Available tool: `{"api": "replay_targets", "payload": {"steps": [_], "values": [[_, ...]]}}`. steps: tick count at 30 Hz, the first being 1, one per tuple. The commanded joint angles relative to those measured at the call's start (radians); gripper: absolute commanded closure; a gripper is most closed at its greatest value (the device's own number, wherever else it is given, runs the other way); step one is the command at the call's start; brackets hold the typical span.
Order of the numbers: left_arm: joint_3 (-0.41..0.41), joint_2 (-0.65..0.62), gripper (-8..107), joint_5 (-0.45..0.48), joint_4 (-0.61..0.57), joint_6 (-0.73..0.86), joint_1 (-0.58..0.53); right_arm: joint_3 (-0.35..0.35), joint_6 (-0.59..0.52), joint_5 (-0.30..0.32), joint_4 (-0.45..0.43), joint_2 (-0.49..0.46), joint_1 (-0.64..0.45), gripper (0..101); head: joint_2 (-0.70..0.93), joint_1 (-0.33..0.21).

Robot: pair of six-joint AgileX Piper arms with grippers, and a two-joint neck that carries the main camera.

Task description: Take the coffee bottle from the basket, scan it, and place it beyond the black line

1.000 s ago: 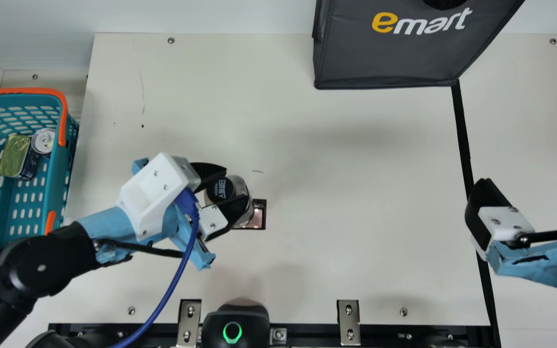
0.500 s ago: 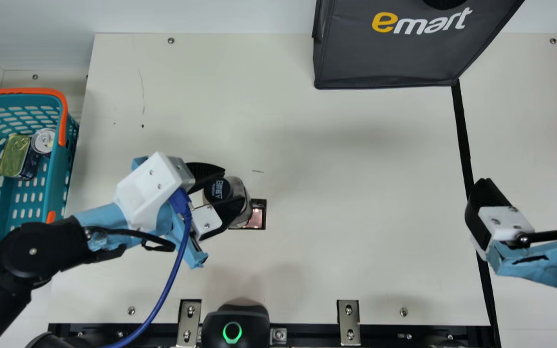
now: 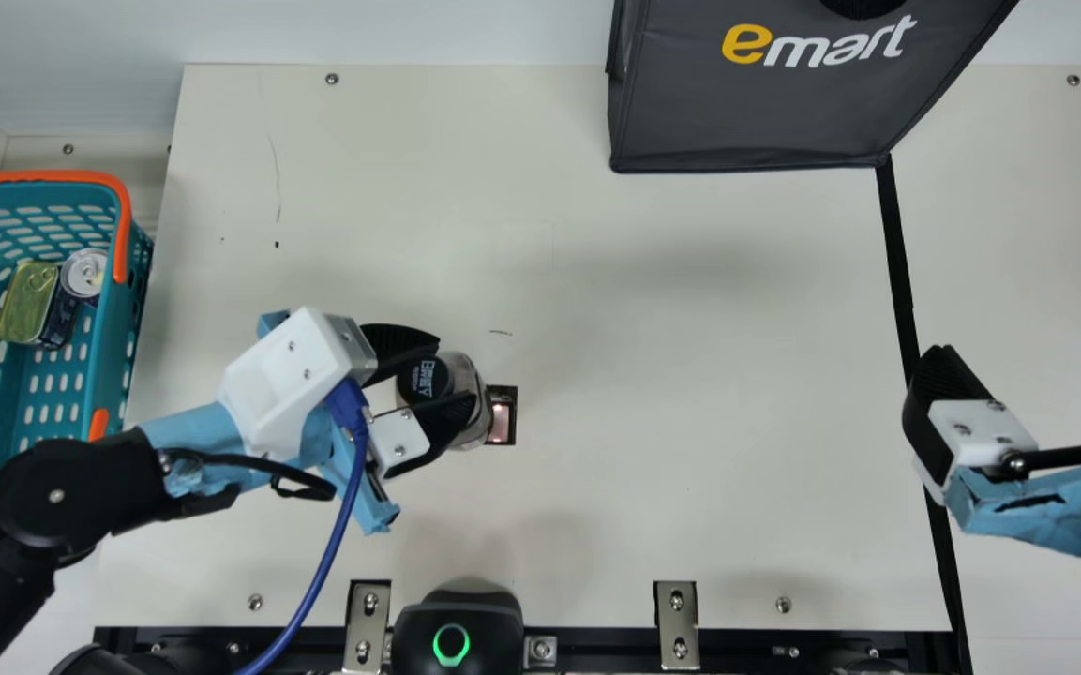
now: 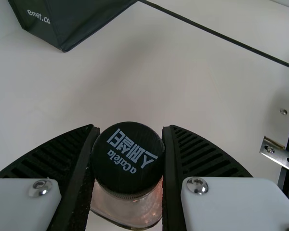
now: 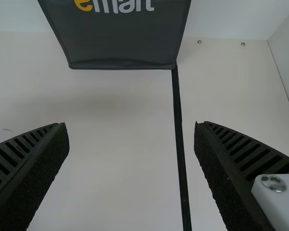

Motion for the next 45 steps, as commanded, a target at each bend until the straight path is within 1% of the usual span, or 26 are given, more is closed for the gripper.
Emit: {"api": "replay_targets", "payload": {"steps": [1, 13, 20, 27, 35, 45], "values": [[0.001, -0.005, 89, 0.004, 0.004, -0.004, -0.001, 0.0, 0.0, 0.0, 0.0, 0.0, 0.0, 10, 0.003, -0.026], [0.012, -0.009, 89, -0.004, 0.004, -0.01, -0.023, 0.0, 0.0, -0.001, 0.0, 0.0, 0.0, 10, 0.003, -0.026], [0.031, -0.002, 89, -0.025, -0.014, 0.0, -0.058, 0.0, 0.0, -0.001, 0.0, 0.0, 0.0, 10, 0.003, -0.026], [0.051, -0.013, 89, -0.025, -0.013, -0.004, -0.073, 0.0, 0.0, -0.001, 0.0, 0.0, 0.0, 10, 0.003, -0.026], [0.065, -0.043, 89, -0.018, 0.015, -0.049, -0.089, 0.0, 0.0, -0.001, 0.0, 0.0, 0.0, 10, 0.003, -0.026], [0.041, -0.078, 89, -0.009, 0.065, -0.122, -0.117, 0.0, 0.0, -0.001, 0.0, 0.0, 0.0, 10, 0.003, -0.026]]}}
